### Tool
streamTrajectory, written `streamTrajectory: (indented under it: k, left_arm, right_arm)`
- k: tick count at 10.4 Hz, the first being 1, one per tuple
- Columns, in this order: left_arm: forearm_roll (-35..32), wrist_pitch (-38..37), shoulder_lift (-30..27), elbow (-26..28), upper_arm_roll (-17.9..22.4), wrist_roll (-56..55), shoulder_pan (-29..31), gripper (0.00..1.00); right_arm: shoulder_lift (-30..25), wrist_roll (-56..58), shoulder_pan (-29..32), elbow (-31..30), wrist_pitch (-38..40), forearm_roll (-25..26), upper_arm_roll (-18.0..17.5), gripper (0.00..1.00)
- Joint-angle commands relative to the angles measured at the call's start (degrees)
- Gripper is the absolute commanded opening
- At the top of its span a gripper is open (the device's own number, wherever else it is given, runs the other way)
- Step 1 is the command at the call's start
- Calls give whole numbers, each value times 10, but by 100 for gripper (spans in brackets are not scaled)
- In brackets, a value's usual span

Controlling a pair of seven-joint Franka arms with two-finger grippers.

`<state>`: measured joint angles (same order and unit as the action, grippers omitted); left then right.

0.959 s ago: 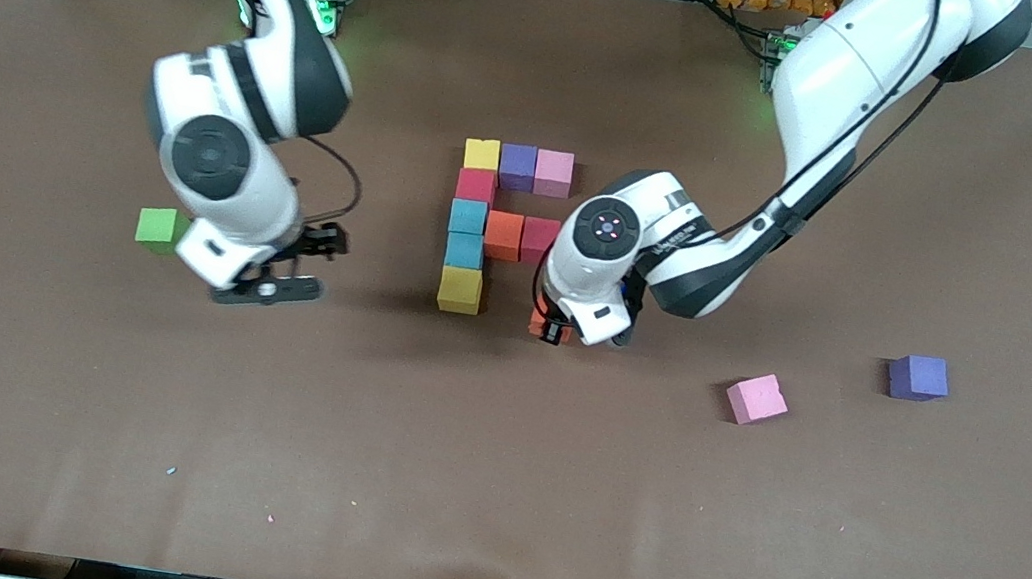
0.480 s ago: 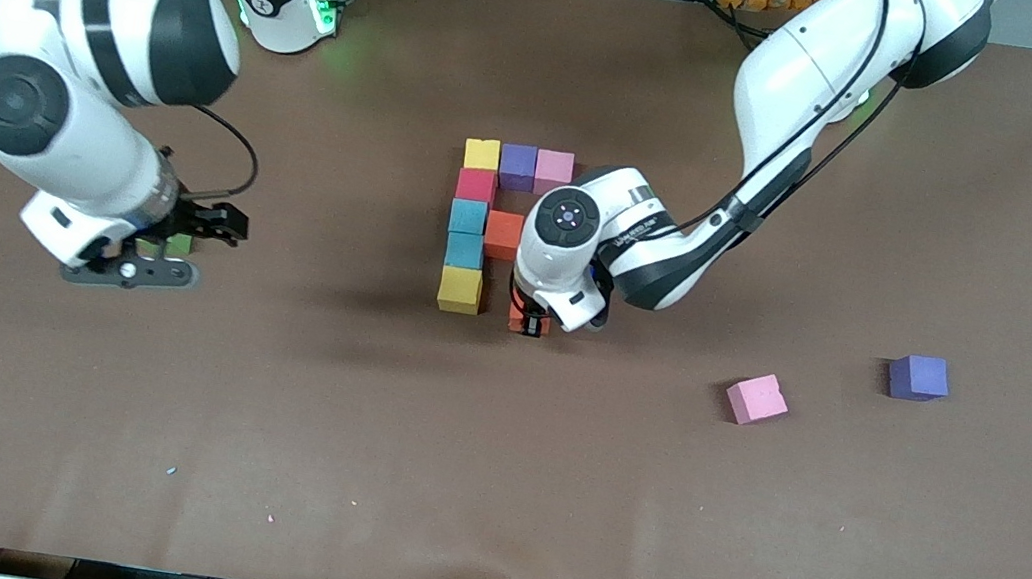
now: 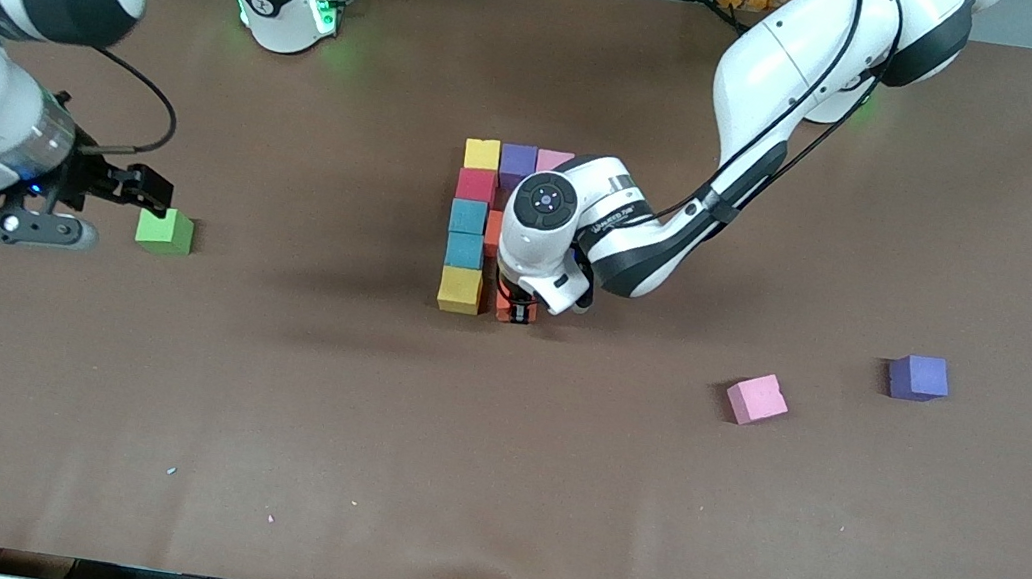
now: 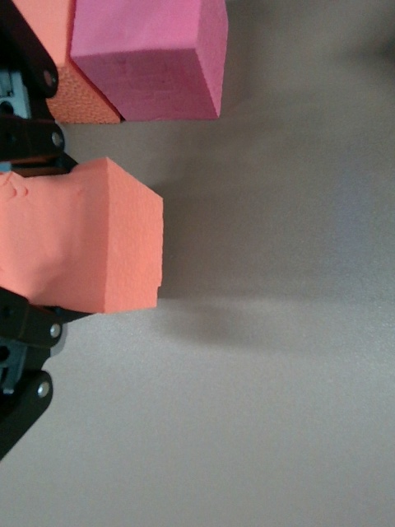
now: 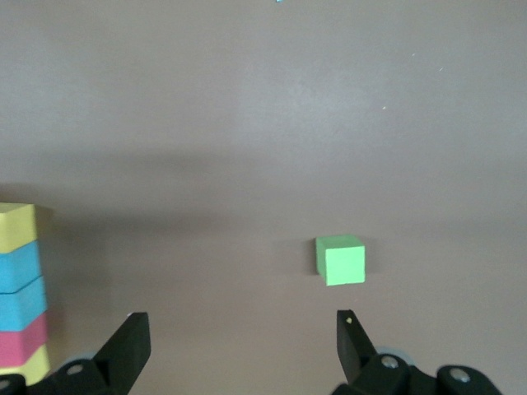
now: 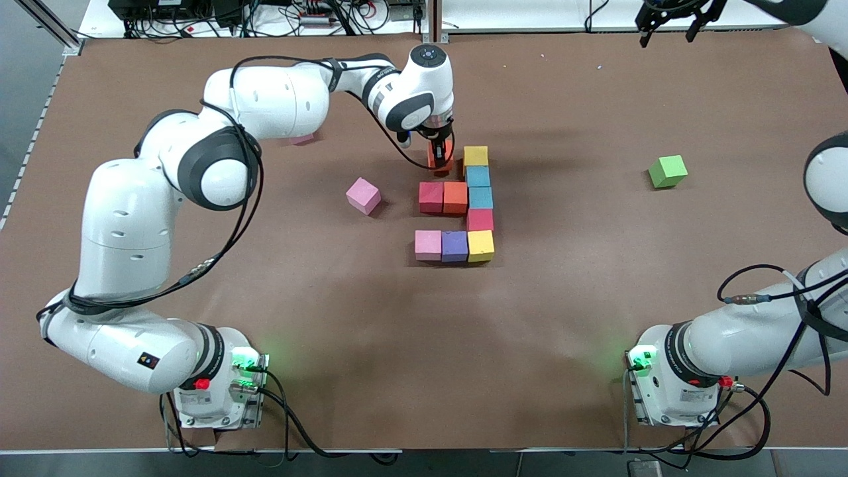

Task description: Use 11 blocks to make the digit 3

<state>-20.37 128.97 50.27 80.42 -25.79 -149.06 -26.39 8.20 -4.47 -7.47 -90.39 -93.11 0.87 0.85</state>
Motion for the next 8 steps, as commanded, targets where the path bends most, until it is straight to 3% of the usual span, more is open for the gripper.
streamTrajectory:
  k: [1,3,5,8]
  left_arm:
    - [14,10,10,-14,9,4,-12,9]
    - [13,11,11,-14,9,25,-13,9]
    - [13,20,14,-15,9,28,-15,9]
    - [13,38,23,-20,9,31,-17,9]
  right_arm:
    - [-38,9,27,-7,29,-37,-6,100]
    - [-52,40,44,-7,60,-36,4,100]
    - [-68,53,26,-4,82,-36,47,100]
    - [-78,59,26,9,91,-37,46,100]
